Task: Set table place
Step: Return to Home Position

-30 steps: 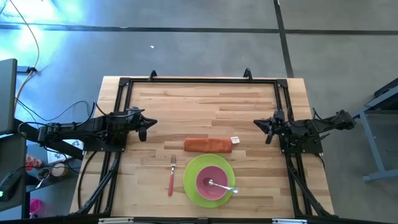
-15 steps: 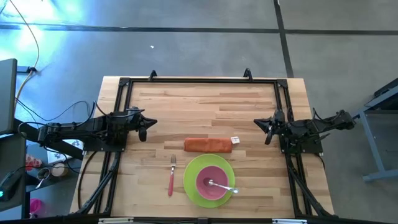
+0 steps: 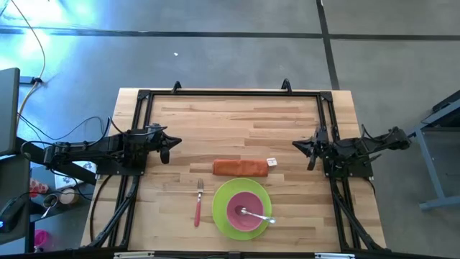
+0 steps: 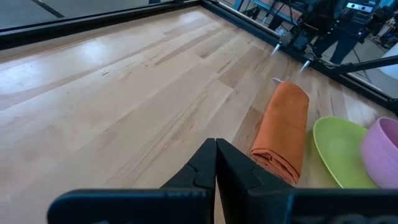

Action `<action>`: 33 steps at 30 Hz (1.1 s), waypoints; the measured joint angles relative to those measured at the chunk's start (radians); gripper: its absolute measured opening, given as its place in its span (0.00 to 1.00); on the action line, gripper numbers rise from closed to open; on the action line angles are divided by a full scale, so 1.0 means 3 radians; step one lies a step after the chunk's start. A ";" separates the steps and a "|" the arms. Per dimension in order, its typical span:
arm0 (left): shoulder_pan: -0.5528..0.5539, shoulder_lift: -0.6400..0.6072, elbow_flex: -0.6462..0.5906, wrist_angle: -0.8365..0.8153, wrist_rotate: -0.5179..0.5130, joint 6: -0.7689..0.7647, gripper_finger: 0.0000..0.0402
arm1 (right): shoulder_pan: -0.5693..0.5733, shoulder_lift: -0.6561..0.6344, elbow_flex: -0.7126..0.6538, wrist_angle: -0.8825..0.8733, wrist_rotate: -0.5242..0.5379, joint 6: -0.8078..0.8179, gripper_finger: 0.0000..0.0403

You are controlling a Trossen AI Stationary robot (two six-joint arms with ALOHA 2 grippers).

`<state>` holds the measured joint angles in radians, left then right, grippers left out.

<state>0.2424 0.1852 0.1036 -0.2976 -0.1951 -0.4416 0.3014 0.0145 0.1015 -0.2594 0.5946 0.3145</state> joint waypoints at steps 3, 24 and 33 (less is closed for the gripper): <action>0.0000 0.0000 0.0000 0.0001 0.0000 0.0000 0.00 | 0.0000 0.0002 0.0024 -0.0007 -0.0014 -0.0167 0.00; -0.0001 0.0000 0.0000 0.0003 0.0000 -0.0001 0.00 | 0.0008 0.0470 0.0371 -0.0332 -0.0370 -0.0619 0.00; -0.0001 0.0000 0.0000 0.0004 0.0000 -0.0003 0.00 | 0.0008 0.0454 0.0370 -0.0148 -0.0397 -0.0849 0.00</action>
<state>0.2422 0.1852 0.1036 -0.2964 -0.1951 -0.4423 0.3038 0.1506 0.2125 -0.3039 0.4756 0.0597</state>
